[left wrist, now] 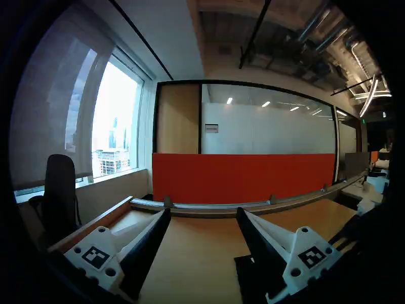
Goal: Fold towel
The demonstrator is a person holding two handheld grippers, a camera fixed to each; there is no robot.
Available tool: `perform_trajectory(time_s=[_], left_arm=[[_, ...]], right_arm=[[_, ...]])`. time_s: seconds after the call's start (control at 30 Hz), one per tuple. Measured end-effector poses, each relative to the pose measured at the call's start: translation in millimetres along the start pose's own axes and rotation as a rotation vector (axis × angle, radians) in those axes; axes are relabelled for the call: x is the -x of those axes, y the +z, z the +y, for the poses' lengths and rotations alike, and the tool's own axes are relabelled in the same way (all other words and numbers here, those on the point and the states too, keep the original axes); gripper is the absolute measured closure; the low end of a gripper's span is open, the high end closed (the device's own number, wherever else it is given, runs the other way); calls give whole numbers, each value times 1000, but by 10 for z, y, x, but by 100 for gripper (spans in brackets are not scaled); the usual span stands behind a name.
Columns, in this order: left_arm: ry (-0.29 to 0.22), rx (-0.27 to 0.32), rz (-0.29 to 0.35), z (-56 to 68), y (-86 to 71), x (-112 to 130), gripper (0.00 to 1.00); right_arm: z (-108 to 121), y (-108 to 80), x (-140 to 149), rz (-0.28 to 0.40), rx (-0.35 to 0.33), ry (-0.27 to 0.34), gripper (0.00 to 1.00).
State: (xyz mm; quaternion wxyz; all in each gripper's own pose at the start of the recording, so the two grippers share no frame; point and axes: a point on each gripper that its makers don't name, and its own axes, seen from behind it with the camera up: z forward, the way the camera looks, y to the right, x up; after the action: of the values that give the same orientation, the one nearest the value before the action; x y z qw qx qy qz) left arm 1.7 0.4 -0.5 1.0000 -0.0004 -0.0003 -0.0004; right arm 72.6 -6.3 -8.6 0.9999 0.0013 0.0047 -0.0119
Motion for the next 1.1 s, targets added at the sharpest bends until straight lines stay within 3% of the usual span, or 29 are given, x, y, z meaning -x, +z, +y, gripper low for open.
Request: perform_trajectory(time_s=[0.27,0.57,0.87,1.1], left_arm=[[-1,2,-5,25,-46,-211,4],[19,35,-42,107,-80,-188,4],[66,136,-100,322,-122,-71,4],[95,258,-140,575,-206,23,4]], right_arm=[[-27,-41,-269,-7,-7,-10,0],[-82,-69,-398,-18,-20,-29,0],[-178,-58,-302,-63,-92,-80,0],[-371,-101,-170,-115,-219,-130,0]])
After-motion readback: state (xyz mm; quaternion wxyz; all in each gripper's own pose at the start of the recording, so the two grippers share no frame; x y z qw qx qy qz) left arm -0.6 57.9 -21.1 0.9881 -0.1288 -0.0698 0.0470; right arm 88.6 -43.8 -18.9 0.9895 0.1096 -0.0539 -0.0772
